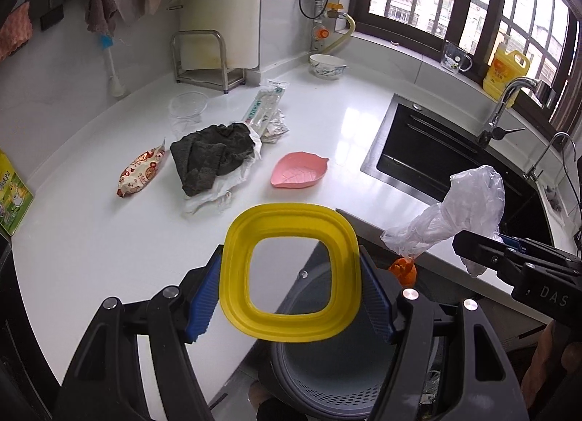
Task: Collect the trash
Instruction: 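Carry the bag and yellow lid over the grey bin and release both, then withdraw both open tools from the bin toward the counter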
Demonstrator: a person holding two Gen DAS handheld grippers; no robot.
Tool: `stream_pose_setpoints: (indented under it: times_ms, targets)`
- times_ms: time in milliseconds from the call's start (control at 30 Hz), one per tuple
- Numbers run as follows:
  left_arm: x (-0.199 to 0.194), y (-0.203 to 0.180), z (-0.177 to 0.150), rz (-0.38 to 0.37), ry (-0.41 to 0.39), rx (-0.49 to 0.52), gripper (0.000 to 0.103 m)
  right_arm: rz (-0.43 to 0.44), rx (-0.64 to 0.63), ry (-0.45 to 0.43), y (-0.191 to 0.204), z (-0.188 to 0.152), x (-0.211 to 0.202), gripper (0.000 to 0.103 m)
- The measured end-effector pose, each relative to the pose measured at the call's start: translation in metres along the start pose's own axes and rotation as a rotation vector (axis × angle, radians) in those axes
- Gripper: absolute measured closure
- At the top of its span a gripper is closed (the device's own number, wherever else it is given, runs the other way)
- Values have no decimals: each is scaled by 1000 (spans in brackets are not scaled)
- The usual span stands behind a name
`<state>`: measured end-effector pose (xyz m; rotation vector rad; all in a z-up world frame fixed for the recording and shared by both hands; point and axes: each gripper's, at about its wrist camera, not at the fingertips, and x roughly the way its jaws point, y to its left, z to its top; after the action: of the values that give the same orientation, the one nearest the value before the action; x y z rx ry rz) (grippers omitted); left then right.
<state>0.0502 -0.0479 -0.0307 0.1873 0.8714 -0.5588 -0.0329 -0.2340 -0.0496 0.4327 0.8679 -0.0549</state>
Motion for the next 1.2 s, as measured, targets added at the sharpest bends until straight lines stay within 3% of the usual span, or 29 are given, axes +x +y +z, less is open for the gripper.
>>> stream_pose_setpoints:
  times_ms: [400, 800, 900, 967, 1200]
  targets:
    - [18, -30, -22, -22, 66, 21, 36, 15, 31, 71, -26, -31, -6, 67]
    - [46, -45, -48, -21, 167, 36, 33, 21, 50, 185, -46, -57, 24, 67]
    - [47, -44, -50, -9, 181, 26, 30, 3, 44, 204, -50, -61, 27, 63]
    - [47, -42, -51, 7, 184, 16, 20, -8, 44, 215, -52, -61, 28, 46]
    - [41, -33, -48, 42, 179, -15, 14, -37, 34, 209, -56, -60, 22, 38]
